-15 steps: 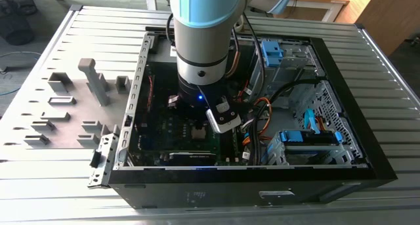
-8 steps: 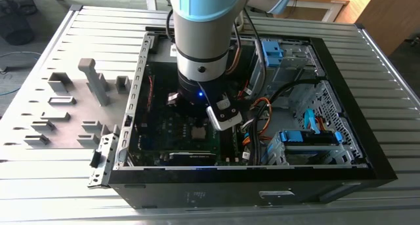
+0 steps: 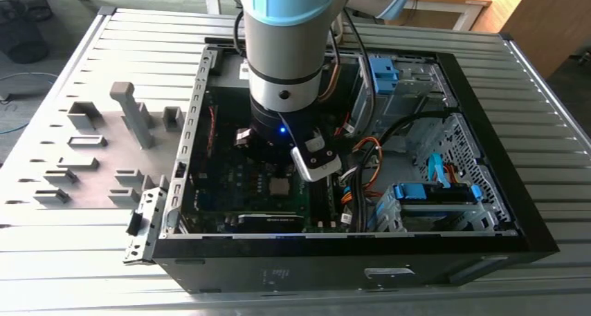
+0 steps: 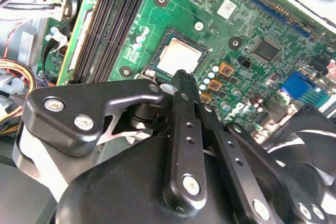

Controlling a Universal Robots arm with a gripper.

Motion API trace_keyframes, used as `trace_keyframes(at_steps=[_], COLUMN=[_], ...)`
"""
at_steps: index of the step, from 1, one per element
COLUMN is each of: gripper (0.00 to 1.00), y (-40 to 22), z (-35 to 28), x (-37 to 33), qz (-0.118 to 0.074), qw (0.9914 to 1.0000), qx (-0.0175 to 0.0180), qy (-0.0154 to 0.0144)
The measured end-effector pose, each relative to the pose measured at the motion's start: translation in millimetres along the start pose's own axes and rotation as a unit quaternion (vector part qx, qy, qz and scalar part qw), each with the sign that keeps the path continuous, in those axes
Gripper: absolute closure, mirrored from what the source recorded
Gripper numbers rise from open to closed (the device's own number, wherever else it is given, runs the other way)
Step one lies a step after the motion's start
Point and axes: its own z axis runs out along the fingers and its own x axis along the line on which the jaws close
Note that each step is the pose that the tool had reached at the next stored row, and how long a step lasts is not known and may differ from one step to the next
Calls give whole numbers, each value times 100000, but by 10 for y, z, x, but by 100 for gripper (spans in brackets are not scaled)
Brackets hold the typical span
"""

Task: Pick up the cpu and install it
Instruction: 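Close the cpu cover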

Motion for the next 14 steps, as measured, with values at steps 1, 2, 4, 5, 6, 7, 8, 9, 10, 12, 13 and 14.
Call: trace_keyframes(at_steps=[1,2,4,5,6,7,8,9,10,12,13,14], gripper=[89,89,89,89,89,89,89,89,89,89,89,89], y=[1,2,5,7,7,8,8,7,8,8,8,8], z=[0,1,1,2,2,2,2,2,2,2,2,2], x=[-4,-10,-22,-30,-31,-33,-33,-33,-34,-41,-45,-49], qz=[2,-19,-91,-149,-158,-165,-165,-168,-169,-174,-172,-168], qw=[100000,100000,100000,100000,100000,100000,100000,100000,100000,100000,100000,100000], qx=[-2,-3,-7,-6,-2,-5,-6,-3,-8,-8,-7,-7], qy=[0,1,0,3,4,4,4,3,4,2,3,3])
